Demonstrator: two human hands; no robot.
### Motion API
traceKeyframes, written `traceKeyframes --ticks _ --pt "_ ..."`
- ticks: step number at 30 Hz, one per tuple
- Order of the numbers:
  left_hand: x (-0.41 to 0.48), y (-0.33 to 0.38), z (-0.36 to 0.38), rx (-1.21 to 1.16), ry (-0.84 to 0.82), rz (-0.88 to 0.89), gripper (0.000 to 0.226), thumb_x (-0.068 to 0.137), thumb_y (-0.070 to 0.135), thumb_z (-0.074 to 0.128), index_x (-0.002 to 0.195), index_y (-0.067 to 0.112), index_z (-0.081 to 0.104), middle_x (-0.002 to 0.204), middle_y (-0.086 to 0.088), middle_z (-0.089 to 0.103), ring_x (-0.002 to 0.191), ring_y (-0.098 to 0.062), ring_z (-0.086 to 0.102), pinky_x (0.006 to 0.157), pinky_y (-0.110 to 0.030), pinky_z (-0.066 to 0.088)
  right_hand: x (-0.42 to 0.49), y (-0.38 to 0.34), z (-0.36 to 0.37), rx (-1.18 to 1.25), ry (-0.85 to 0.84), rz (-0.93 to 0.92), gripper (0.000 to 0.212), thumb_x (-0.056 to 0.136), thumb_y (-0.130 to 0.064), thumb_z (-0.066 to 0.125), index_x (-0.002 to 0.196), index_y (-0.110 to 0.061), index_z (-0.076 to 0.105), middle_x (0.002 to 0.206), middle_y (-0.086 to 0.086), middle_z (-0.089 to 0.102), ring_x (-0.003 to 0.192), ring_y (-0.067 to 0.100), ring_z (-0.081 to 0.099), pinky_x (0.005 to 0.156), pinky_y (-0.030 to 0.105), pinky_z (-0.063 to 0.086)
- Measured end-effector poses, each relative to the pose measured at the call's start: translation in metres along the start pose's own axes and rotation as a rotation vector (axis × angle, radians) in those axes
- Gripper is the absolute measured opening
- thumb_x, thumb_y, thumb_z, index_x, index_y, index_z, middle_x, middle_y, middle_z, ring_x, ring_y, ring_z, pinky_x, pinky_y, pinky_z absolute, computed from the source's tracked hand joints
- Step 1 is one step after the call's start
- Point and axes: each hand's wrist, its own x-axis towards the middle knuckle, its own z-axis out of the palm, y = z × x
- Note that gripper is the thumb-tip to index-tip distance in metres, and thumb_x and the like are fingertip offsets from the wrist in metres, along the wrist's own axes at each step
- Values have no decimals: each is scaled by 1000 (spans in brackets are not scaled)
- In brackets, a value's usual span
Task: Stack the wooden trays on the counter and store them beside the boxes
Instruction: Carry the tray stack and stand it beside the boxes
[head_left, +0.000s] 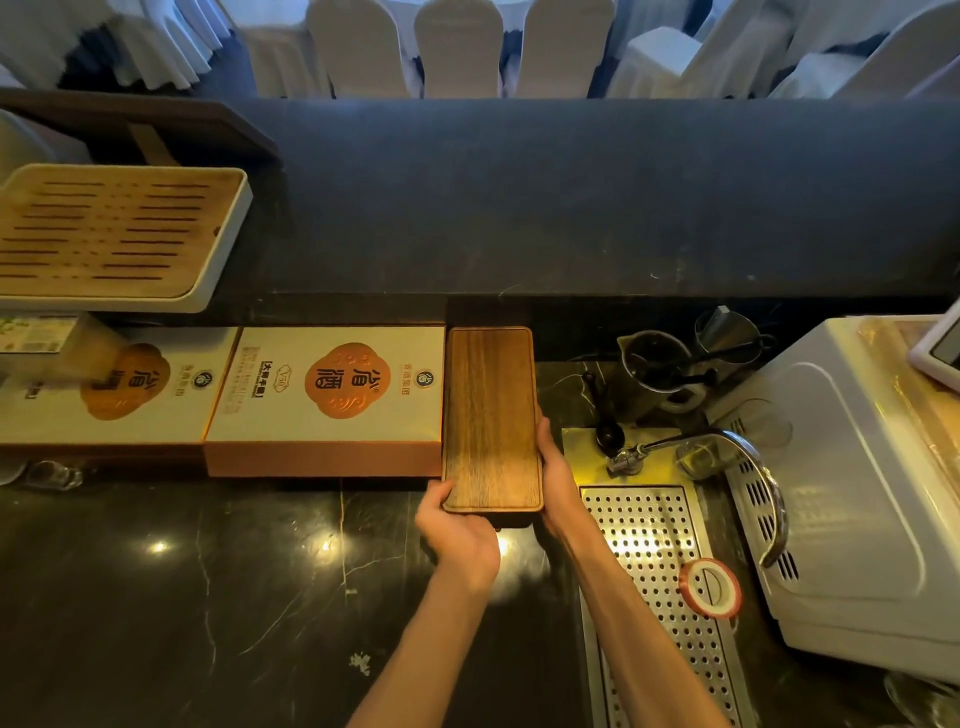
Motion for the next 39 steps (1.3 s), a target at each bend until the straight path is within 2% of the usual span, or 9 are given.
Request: traceKeyframes --ticks 4,7,16,18,22,26,30,33,39 --pt "0 -4 1 20 28 28 34 88 19 45 119 9 57 113 -14 65 103 -29 65 68 -33 55 2 4 1 3 47 13 58 93 -64 36 145 -38 37 143 10 51 124 31 56 103 54 45" --pt "5 -5 4 7 48 38 24 85 16 45 103 10 60 103 -13 65 95 -29 66 59 -29 57 4 4 2 -7 50 -7 57 92 -65 36 145 -44 35 144 6 50 125 29 55 104 56 44" --pt "15 -9 -6 7 30 73 32 87 15 41 113 12 61 107 -12 67 102 -28 65 73 -36 52 12 12 -6 -15 0 -13 61 83 -74 46 139 -54 37 143 3 52 126 30 55 103 59 43" --pt "15 -13 -7 63 38 94 31 86 15 43 111 14 62 106 -11 67 101 -28 65 72 -35 52 11 12 -6 -40 -14 -4 62 84 -74 44 141 -50 38 139 3 55 122 27 59 99 54 49" --pt "15 -12 -16 261 -32 98 39 91 16 47 129 6 52 112 -12 63 106 -29 62 76 -36 52 4 1 -6 -112 8 27 62 88 -68 42 141 -35 44 133 5 60 115 23 64 82 33 56" --pt "21 14 -24 662 -198 29 46 90 32 63 133 19 52 122 -4 66 116 -23 61 96 -41 51 12 -28 0 -306 -75 -27 43 100 -51 30 135 -32 46 131 -4 57 111 4 61 80 17 52" --pt "24 27 -16 830 -270 1 52 89 38 64 136 20 50 125 -3 65 116 -21 62 105 -49 46 37 -57 22 -381 -59 10 51 95 -51 48 138 -24 44 129 4 58 117 23 60 97 40 50" --pt "26 25 -16 847 -255 27 52 91 36 60 138 18 48 129 -3 63 120 -23 60 106 -51 44 48 -51 27 -343 22 22 55 91 -50 59 136 -21 48 125 8 63 112 26 63 97 48 51" --pt "23 25 -14 864 -234 32 53 91 36 61 139 17 46 129 -4 63 120 -23 59 108 -50 43 41 -57 23 -336 -32 57 64 89 -52 59 142 -23 40 129 9 59 110 24 62 86 37 54"
